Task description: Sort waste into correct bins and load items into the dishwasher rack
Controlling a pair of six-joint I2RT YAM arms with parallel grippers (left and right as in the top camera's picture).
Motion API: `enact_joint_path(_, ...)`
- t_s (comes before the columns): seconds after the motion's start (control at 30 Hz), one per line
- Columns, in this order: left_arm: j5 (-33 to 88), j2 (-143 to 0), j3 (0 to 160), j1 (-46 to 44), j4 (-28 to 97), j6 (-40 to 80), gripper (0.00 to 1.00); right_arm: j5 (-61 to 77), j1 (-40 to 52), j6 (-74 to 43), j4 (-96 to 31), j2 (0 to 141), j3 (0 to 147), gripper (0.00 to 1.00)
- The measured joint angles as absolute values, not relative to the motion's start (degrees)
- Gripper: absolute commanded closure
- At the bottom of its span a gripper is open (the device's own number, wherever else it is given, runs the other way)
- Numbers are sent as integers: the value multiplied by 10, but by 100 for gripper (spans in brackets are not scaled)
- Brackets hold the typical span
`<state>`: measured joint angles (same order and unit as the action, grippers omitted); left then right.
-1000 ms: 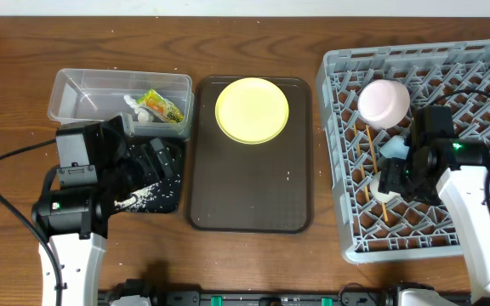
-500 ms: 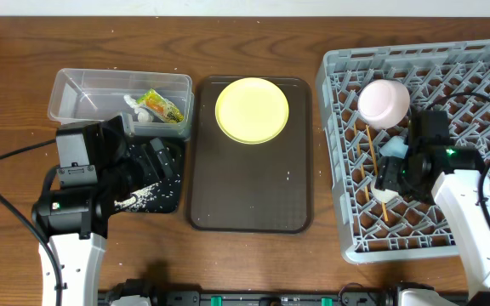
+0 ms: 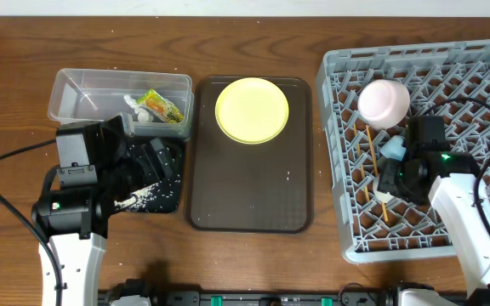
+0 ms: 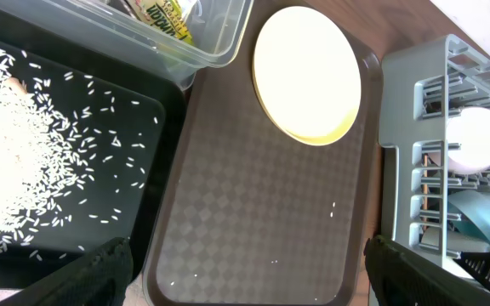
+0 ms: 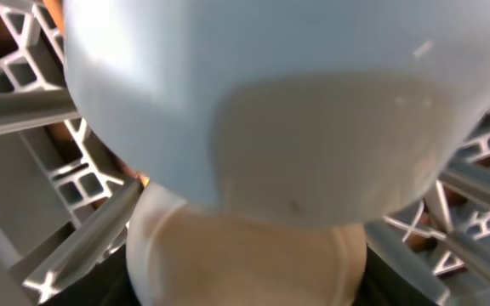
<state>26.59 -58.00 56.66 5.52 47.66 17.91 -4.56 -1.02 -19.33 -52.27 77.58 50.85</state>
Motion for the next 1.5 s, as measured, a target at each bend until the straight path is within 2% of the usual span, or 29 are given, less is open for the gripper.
enact_joint_path(0.67,266,-580,567,55,476,179,10,-45,-10,-193,-671,719,636,61)
enact_joint_path(1.07,266,-580,567,55,476,179,10,58,-10,-193,-676,706,644,67)
enact_joint_path(1.33,266,-580,567,55,476,179,10,61,-10,-182,-684,706,644,52)
enact_joint_path(1.5,266,-580,567,55,476,179,10,28,-10,-176,-694,706,644,48)
